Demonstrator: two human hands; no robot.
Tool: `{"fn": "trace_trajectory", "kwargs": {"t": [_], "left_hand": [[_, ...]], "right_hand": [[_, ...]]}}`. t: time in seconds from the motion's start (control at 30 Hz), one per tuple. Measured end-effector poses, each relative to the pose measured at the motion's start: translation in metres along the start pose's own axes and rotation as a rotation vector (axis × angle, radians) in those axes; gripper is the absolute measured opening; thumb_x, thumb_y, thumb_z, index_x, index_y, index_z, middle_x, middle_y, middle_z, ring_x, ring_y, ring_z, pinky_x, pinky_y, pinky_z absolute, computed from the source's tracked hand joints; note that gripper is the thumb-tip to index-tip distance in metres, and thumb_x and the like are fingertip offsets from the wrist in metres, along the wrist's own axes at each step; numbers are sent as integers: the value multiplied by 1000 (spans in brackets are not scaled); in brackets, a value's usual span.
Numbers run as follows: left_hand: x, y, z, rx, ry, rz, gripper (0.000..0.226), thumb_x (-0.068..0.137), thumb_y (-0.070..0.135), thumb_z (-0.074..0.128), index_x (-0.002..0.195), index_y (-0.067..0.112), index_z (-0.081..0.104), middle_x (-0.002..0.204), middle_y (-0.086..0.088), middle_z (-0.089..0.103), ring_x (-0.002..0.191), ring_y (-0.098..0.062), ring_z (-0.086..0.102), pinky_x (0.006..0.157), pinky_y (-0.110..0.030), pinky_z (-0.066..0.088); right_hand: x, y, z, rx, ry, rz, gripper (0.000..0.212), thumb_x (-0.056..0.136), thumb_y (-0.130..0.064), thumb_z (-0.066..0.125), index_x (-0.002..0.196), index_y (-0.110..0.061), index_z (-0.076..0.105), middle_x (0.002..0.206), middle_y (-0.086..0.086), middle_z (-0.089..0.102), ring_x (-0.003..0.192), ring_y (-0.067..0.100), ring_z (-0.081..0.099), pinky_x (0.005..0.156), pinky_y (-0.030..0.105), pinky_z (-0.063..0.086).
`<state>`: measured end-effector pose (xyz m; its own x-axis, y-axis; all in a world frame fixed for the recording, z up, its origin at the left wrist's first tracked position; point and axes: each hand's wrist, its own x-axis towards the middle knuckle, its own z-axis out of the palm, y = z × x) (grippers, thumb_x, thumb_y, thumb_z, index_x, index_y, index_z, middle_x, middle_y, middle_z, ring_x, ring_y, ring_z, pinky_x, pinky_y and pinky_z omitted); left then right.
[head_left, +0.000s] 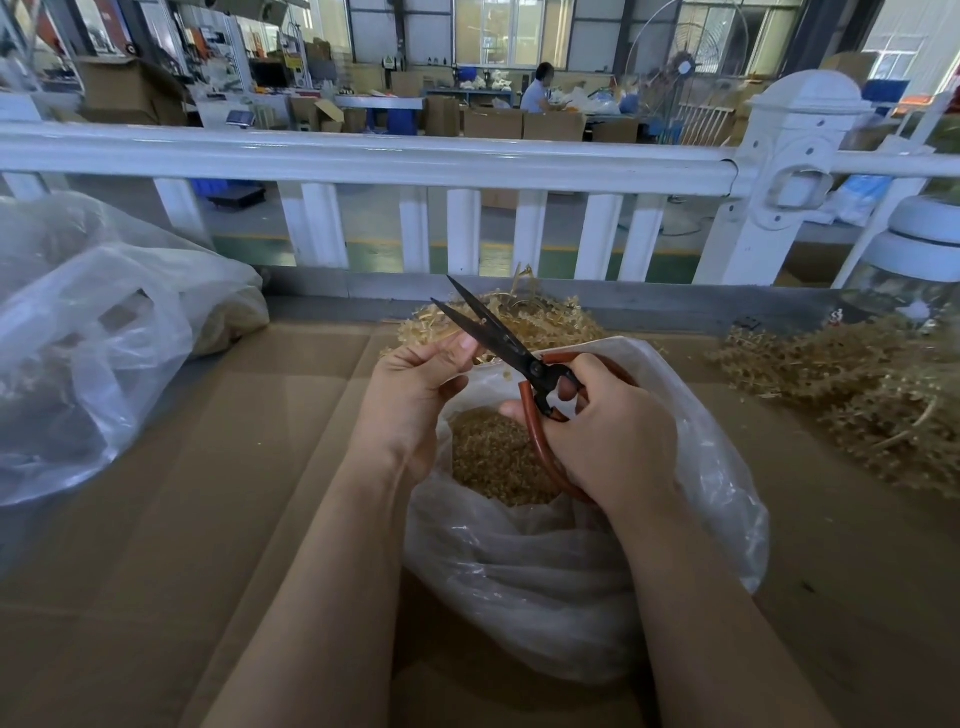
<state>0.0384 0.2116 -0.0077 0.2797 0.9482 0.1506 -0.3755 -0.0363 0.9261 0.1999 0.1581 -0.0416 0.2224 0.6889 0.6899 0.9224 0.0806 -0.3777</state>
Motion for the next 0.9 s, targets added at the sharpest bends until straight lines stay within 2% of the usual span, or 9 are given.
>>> {"fn": "trace_trajectory", "kwargs": {"t": [0.2, 0.47, 0.73, 0.9], "left_hand": [[0, -1, -1, 7, 2, 0, 15, 73, 28, 69, 60, 28, 76, 73, 13, 72, 74, 1, 62, 84, -28, 42], [2, -2, -1, -2, 28, -9, 14, 70, 29, 71, 57, 26, 74, 73, 13, 71, 79, -4, 60, 82, -27, 43], [3, -4, -2, -10, 56, -22, 12, 69, 28, 71, 57, 26, 74, 72, 13, 70, 76, -3, 60, 83, -28, 44], [3, -4, -1, -4, 64, -23, 14, 70, 29, 71, 56, 26, 73, 72, 13, 70, 78, -4, 60, 86, -29, 44]], "right_hand": [[-1, -2, -1, 33, 31, -20, 60, 74, -84, 51, 74, -24, 55, 64, -14, 59, 56, 8, 58, 53, 31, 55], [-1, 0, 0, 57, 36, -41, 70, 75, -85, 49, 74, -17, 61, 63, -12, 60, 54, 10, 57, 53, 33, 55], [0, -1, -1, 96, 39, -55, 59, 75, -82, 52, 72, -22, 53, 63, -17, 53, 53, 5, 51, 51, 28, 53], [0, 1, 1, 94, 26, -51, 59, 76, -78, 57, 78, -19, 63, 66, -18, 53, 55, 4, 51, 53, 25, 52]]}}
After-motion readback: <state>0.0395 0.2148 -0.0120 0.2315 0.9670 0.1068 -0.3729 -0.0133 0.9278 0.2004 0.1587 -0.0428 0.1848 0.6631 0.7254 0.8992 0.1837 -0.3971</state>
